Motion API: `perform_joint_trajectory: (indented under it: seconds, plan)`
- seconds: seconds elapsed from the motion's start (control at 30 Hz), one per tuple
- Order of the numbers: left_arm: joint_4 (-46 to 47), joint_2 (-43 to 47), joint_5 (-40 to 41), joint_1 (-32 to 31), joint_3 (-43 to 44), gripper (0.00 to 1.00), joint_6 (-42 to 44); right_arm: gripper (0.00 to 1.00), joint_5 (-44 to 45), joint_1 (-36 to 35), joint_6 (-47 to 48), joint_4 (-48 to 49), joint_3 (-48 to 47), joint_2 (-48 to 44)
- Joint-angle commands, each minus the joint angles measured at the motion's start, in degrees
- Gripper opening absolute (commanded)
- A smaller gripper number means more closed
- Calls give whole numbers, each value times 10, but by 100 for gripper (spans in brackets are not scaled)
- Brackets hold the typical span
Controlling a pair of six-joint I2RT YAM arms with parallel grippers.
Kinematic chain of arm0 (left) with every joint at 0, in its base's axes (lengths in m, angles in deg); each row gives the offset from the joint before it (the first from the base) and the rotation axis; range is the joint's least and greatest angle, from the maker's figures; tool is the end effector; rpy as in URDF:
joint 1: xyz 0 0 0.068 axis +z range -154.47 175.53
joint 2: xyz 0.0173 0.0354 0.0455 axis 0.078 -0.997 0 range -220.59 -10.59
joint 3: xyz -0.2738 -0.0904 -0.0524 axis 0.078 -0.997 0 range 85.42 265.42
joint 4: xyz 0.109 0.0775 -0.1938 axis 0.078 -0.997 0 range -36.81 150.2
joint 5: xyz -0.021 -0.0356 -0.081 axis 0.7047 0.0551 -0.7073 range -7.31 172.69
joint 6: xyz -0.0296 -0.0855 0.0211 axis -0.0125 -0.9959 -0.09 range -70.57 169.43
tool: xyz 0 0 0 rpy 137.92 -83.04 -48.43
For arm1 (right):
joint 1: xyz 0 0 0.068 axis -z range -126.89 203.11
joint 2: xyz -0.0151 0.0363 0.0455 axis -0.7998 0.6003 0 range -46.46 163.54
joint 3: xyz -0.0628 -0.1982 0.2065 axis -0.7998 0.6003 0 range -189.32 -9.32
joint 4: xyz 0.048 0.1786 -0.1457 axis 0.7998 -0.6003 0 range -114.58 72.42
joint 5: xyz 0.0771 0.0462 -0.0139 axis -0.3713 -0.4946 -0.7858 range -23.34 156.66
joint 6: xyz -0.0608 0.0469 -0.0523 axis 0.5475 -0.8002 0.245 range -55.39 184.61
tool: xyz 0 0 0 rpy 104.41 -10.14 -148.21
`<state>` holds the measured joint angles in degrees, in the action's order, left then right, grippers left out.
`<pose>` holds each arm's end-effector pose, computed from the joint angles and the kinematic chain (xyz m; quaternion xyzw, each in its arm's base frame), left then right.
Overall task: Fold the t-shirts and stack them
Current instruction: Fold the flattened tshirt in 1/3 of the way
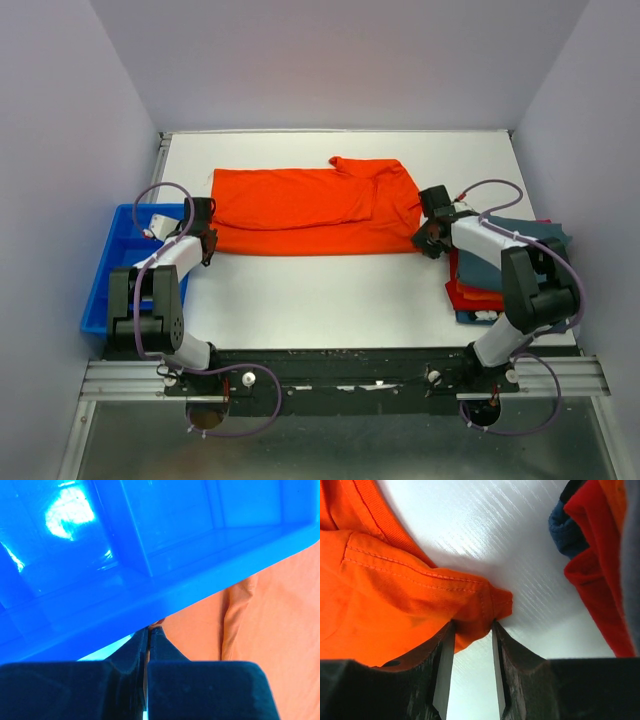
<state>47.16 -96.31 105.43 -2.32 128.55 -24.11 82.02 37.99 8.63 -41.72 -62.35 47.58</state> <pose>0.2831 0.0431 0.1701 -0.6206 0.7039 -0.0160 0.3452 0.3033 0.0590 0.1602 0.3648 0.8969 0.0178 0.2493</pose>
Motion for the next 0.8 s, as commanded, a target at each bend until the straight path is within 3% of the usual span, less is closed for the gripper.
perform_joint_trajectory:
  seconds: [0.0, 0.1, 0.2, 0.37, 0.5, 0.7, 0.77]
  plan:
    - [6, 5, 11, 5, -9, 0, 6, 40, 40, -3, -22, -15, -12, 17]
    - [6, 7, 13, 4, -9, 0, 9, 29, 55, -2, -29, -15, -7, 12]
    - [5, 12, 15, 4, -10, 0, 10, 1, 61, -2, -25, -16, -3, -5]
    - [-5, 13, 2, 4, 0, 0, 21, 1, 70, -2, 2, -25, -22, -31]
    - [-47, -1, -20, 4, 59, 0, 30, 1, 52, -2, 35, -27, -68, -38]
    - [-159, 33, -4, 7, 196, 0, 38, 1, 48, -1, 90, -85, -242, -62]
    - [-171, 66, -2, 7, 207, 0, 31, 1, 44, -2, 100, -93, -275, -85]
